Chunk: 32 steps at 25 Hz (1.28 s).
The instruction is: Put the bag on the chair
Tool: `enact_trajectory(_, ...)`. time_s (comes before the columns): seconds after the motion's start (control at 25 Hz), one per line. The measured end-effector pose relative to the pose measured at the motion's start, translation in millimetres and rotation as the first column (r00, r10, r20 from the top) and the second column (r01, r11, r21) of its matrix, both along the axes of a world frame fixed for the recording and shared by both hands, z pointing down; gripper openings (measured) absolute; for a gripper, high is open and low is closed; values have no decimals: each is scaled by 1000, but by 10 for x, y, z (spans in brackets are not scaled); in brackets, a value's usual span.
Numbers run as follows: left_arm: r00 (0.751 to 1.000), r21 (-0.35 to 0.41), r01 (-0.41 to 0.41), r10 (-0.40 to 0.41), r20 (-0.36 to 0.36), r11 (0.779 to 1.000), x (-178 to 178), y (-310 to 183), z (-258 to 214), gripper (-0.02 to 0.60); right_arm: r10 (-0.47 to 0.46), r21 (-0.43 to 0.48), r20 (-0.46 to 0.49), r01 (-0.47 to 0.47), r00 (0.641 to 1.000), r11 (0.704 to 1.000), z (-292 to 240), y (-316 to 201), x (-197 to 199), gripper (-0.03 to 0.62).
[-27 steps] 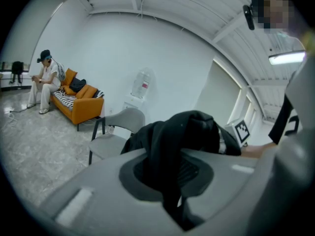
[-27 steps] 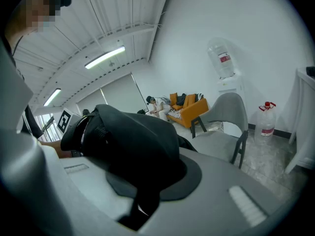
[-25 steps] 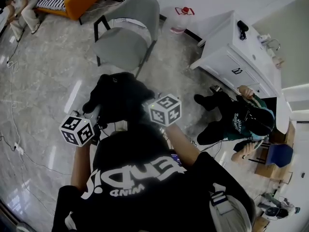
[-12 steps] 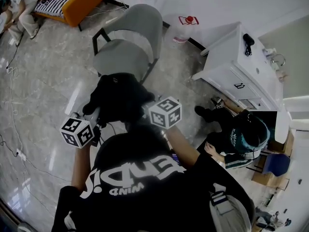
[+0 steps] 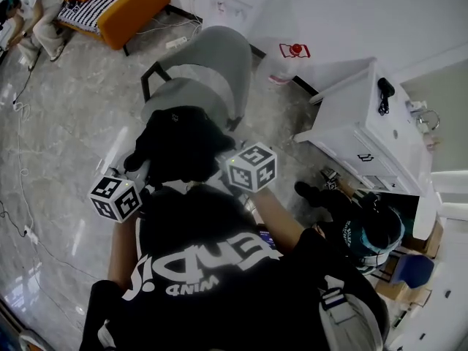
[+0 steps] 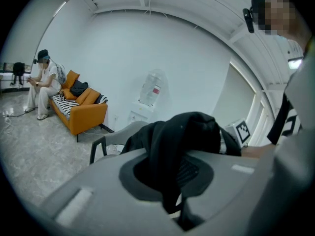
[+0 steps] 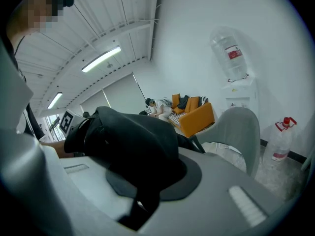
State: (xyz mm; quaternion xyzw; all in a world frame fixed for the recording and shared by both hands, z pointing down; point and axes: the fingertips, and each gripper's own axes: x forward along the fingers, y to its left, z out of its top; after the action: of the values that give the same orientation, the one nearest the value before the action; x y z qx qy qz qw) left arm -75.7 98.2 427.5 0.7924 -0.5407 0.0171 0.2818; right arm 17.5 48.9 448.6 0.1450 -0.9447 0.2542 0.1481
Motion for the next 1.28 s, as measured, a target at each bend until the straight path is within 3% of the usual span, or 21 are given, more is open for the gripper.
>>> enact_trajectory(0.32,1000,-6,-18,17,-10,1000,-308,-707,15,32,24,3,-16,-24,1000,1000,0,-701,-304,34)
enact_trajectory(0.6,995,-36,-95,94,-33,995,-633,-1383,115,32,66,-5,-30,-66,997,998,98,-1300,-604,34)
enact_trajectory(0.92,973,-83,-228,224,-61,970,-1004,-2104,291,32,162,-59,-45,-165,986,985,270,-1941,-955,34)
enact_trajectory(1.28,955,-130,-293,283,-90,947,-1331,-2781,522,32,257,-94,-90,-265,962,960,500,-2570,-1249,34)
